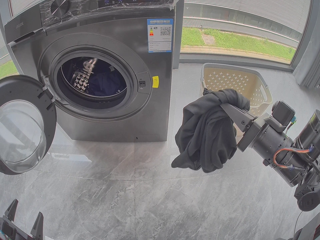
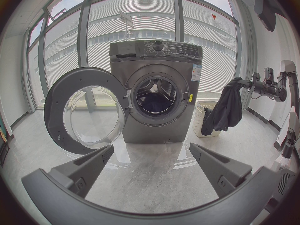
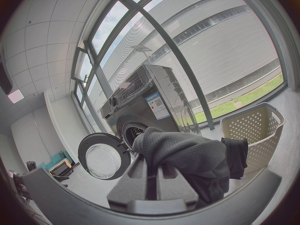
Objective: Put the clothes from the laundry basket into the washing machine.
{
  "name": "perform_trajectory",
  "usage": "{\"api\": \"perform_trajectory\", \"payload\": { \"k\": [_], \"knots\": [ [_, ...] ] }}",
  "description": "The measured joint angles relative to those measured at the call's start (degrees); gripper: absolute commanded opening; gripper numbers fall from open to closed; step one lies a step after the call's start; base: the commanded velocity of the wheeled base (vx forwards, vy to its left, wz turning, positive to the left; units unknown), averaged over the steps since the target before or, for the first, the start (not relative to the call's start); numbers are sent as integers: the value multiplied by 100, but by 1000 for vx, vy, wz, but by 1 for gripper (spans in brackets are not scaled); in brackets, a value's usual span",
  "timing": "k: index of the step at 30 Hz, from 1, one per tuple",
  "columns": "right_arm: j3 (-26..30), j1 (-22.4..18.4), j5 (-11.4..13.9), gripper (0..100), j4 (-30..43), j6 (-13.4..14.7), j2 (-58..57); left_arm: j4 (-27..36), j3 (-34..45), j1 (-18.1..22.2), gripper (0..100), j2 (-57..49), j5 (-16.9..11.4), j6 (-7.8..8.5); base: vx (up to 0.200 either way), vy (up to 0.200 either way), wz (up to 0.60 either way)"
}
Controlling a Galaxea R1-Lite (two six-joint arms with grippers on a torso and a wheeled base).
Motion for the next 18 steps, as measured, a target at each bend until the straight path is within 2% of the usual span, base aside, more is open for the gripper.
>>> {"api": "perform_trajectory", "payload": {
  "k": [18],
  "knots": [
    [-5,-61,7,0,0,7,-5,0,0,-2,100,-2,-2,-5,0,200,0]
  ]
}}
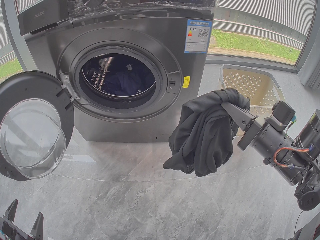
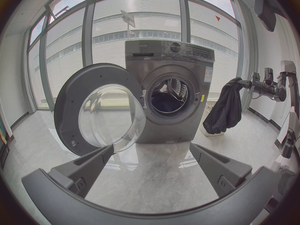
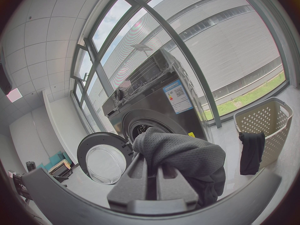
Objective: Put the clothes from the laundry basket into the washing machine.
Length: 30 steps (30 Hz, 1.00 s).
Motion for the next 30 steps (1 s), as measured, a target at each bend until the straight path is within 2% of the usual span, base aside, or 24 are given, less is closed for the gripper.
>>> {"api": "perform_trajectory", "payload": {
  "k": [4,16,22,30],
  "knots": [
    [5,-18,2,0,7,0,0,0,0,5,100,2,0,-2,0,200,0],
    [11,-24,2,0,2,4,-2,-2,0,5,100,0,0,5,0,0,0],
    [11,-27,2,0,2,9,0,-9,0,5,100,2,0,0,200,0,0],
    [27,-29,0,0,5,6,5,-11,0,2,100,2,0,-2,0,0,0]
  ]
}}
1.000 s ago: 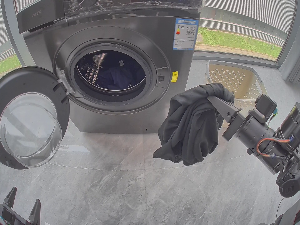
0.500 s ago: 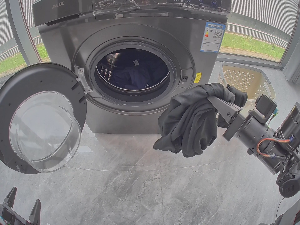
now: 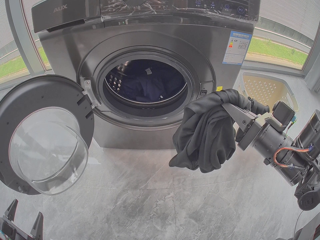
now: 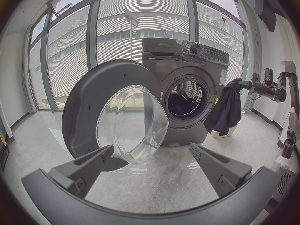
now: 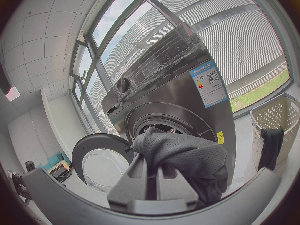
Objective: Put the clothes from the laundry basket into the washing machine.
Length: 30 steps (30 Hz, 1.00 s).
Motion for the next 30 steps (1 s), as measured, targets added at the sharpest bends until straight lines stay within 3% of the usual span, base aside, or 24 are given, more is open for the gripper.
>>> {"api": "perform_trajectory", "payload": {
  "k": [10,22,30],
  "knots": [
    [11,0,-2,0,4,2,9,0,0,2,100,0,0,-1,0,180,0],
    [20,85,-7,0,4,-9,113,2,0,2,100,-2,56,87,0,0,0],
    [-369,475,-121,0,-11,-22,489,-2,0,0,100,-2,20,133,0,0,0]
  ]
}}
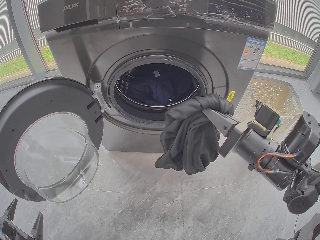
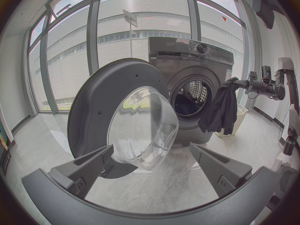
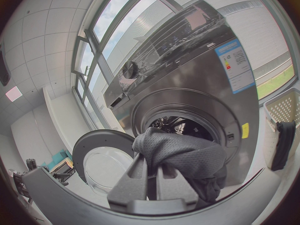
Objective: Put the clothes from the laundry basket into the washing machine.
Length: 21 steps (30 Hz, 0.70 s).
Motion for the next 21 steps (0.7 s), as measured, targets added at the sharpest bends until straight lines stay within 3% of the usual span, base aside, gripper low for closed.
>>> {"api": "perform_trajectory", "payload": {
  "k": [5,7,14,21],
  "knots": [
    [-341,190,-115,0,0,13,297,-108,0,2,100,2,-83,88,0,0,0],
    [-451,244,-139,0,1,18,405,-194,-59,9,100,2,-238,71,0,0,0],
    [-738,340,-161,0,-51,27,680,-324,-656,76,100,265,-1481,-11,0,0,0],
    [-980,369,-123,0,-255,22,886,-581,-828,59,100,1376,-2343,43,0,0,0]
  ]
}}
